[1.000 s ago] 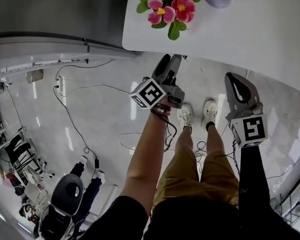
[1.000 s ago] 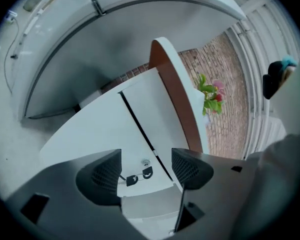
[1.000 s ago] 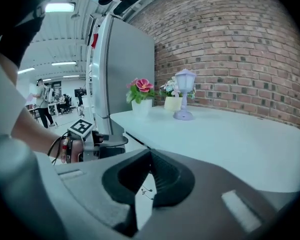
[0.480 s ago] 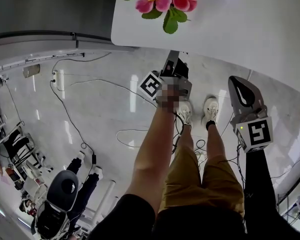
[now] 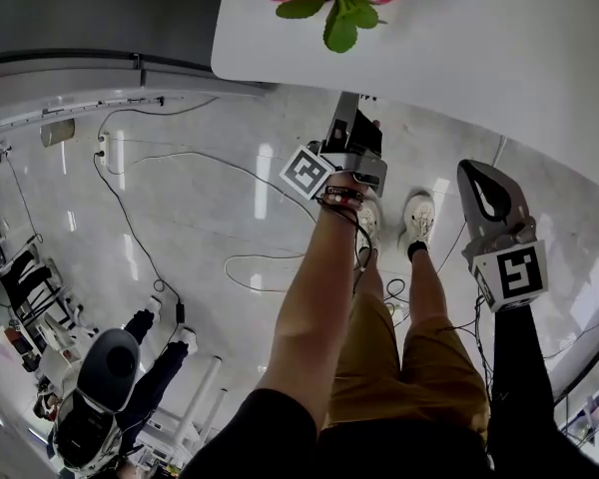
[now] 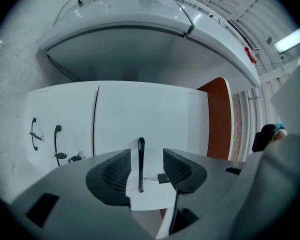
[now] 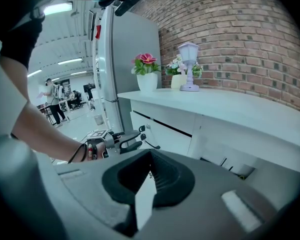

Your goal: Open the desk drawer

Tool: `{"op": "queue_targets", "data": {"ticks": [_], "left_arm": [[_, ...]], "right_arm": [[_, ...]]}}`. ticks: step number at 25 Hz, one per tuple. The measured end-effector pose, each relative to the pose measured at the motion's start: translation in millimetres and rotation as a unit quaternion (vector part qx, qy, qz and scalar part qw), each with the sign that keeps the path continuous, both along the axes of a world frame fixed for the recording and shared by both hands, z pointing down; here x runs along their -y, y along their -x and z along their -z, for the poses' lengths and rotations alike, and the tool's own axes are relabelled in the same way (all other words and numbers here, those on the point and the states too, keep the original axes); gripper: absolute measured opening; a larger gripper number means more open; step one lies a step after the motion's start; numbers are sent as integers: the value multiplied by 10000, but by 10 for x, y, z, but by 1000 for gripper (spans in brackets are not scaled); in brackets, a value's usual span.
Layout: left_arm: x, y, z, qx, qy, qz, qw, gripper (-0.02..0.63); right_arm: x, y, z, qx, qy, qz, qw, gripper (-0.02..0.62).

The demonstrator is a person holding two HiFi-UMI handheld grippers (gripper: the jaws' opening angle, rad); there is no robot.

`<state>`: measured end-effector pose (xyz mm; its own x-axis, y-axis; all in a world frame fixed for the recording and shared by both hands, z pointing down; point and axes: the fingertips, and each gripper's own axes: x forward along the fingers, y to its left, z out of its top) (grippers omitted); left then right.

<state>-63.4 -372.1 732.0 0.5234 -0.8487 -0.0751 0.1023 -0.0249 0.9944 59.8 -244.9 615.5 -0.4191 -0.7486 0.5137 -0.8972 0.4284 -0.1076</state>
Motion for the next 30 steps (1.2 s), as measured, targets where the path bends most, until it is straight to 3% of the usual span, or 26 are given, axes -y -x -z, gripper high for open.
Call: {"op": "queue_targets", "data": {"ticks": [16,17,19,22,30], "left_arm": [[129,-114,44,-74,-94,-35,9999,204],[122,-104,36,-62,-72,-14,10000,190],[117,-81,17,-19,-32,64,10000,79],[136,-89,-11,0,28,150,9999,28],[100,-95,-3,212,155,75,9996,28]], "right_arm": [[-146,-39,-110,-176,133,161,9996,0],[-150,-35,-113,-173,159,133,9996,0],[-147,-31,-114,-155,140,121,9997,0],[-95,-23,-92,-69,24,76,9999,0],[-117,-54,-110,-20,61,-2,10000,0]]}}
